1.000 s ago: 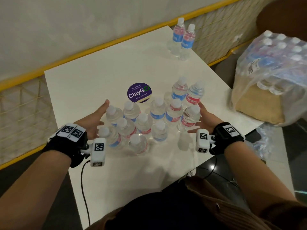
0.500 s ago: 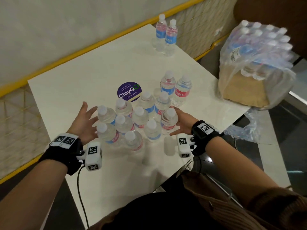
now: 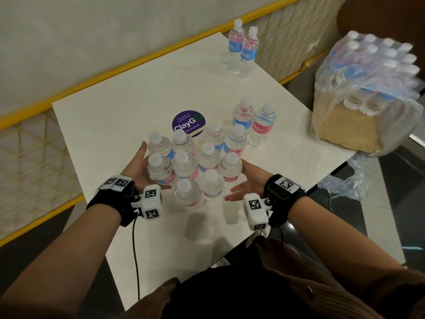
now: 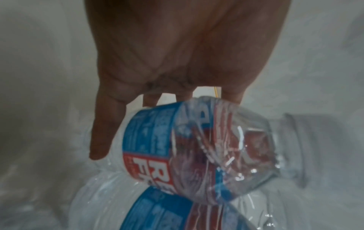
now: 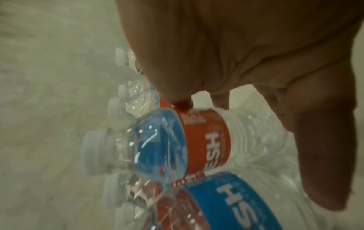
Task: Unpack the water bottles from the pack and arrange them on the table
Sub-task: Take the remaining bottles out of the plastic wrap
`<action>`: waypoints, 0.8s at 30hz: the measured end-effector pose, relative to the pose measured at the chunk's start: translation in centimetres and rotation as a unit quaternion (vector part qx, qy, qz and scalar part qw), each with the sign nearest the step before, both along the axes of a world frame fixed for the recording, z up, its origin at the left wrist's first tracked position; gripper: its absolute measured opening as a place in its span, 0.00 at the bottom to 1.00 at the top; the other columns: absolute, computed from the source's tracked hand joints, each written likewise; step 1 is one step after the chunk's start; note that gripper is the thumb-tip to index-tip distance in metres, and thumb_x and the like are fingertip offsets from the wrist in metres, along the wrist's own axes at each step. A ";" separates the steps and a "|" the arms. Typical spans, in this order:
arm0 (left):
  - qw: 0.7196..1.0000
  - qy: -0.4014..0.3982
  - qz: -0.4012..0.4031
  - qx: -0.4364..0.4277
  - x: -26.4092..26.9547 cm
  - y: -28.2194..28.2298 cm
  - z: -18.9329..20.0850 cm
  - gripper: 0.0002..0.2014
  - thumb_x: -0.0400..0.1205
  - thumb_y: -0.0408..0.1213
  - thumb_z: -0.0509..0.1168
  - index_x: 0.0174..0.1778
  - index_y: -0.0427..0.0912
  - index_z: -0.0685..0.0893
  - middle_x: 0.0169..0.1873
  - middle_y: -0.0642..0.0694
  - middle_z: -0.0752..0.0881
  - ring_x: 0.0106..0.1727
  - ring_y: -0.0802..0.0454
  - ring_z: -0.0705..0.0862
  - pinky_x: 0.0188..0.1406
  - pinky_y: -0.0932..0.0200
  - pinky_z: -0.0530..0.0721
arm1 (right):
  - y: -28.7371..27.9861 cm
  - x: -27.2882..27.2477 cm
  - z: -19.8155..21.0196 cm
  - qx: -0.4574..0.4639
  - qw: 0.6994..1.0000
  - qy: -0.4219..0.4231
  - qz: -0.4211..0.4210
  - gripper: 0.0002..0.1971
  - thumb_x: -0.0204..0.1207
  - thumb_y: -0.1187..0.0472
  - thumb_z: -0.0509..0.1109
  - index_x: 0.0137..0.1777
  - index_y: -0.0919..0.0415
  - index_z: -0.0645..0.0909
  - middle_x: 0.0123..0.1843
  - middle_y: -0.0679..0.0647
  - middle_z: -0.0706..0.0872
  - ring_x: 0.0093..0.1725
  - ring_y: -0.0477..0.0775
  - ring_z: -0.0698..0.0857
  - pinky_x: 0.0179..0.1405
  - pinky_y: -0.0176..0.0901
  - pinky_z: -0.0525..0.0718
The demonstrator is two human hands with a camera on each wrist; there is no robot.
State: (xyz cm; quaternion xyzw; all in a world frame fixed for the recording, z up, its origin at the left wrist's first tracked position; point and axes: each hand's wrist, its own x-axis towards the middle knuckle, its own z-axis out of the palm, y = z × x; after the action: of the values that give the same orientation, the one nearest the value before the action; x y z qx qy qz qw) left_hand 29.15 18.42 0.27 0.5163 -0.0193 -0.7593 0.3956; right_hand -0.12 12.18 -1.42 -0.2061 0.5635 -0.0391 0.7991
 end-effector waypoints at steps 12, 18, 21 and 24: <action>0.991 -0.133 -0.010 0.007 1.7 -1.1 -0.5 0.27 0.74 0.72 0.57 0.60 0.59 0.83 0.68 0.46 0.78 0.64 0.33 0.80 0.57 0.30 0.80 | -2.5 -2.4 0.0 -0.117 0.983 0.140 -0.032 0.27 0.81 0.45 0.62 0.74 0.59 0.67 0.54 0.58 0.76 0.47 0.63 0.82 0.38 0.54 0.84; 0.984 -0.155 -0.080 -0.023 2.0 -1.8 -0.3 0.34 0.72 0.73 0.57 0.69 0.58 0.79 0.71 0.44 0.78 0.65 0.35 0.81 0.54 0.35 0.83 | -10.1 -6.9 2.8 -0.267 0.928 0.125 -0.226 0.31 0.78 0.33 0.54 0.79 0.42 0.63 0.81 0.51 0.65 0.80 0.60 0.62 0.74 0.68 0.58; 0.975 -0.184 -0.122 -0.026 1.8 -2.5 0.4 0.37 0.70 0.76 0.56 0.69 0.58 0.78 0.69 0.43 0.81 0.65 0.36 0.83 0.55 0.36 0.84 | -12.6 -5.7 3.8 -0.294 0.937 0.080 -0.172 0.33 0.76 0.27 0.48 0.79 0.38 0.61 0.84 0.49 0.58 0.83 0.62 0.57 0.78 0.67 0.55; 0.969 -0.195 -0.146 -0.028 1.6 -2.8 0.8 0.36 0.73 0.76 0.51 0.69 0.57 0.79 0.65 0.44 0.84 0.65 0.36 0.82 0.60 0.34 0.81 | -13.7 -4.1 3.7 -0.288 0.952 0.036 -0.092 0.32 0.80 0.32 0.44 0.80 0.45 0.61 0.82 0.53 0.64 0.75 0.58 0.70 0.65 0.53 0.74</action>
State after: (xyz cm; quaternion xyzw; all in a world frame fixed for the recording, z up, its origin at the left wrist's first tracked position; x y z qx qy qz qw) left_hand 30.71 15.58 1.03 0.6350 -0.1923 -0.6926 0.2830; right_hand -4.18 -1.48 2.30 -0.3759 0.5729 -0.2661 0.6780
